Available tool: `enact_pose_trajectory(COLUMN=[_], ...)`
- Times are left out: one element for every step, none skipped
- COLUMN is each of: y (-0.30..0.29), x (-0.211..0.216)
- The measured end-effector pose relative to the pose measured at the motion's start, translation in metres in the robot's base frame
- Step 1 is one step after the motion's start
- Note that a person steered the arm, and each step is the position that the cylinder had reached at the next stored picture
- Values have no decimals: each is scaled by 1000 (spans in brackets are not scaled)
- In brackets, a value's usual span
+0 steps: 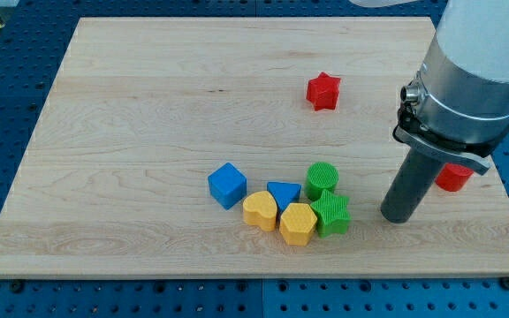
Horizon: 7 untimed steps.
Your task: Push the red circle towards center of the board
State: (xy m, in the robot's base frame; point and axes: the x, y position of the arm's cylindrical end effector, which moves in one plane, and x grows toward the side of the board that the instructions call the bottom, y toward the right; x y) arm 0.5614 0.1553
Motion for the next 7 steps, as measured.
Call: enact_pose_trajectory(y=[14,38,93,121,132,130,99], x=[15,23,40,31,-11,-57,-64])
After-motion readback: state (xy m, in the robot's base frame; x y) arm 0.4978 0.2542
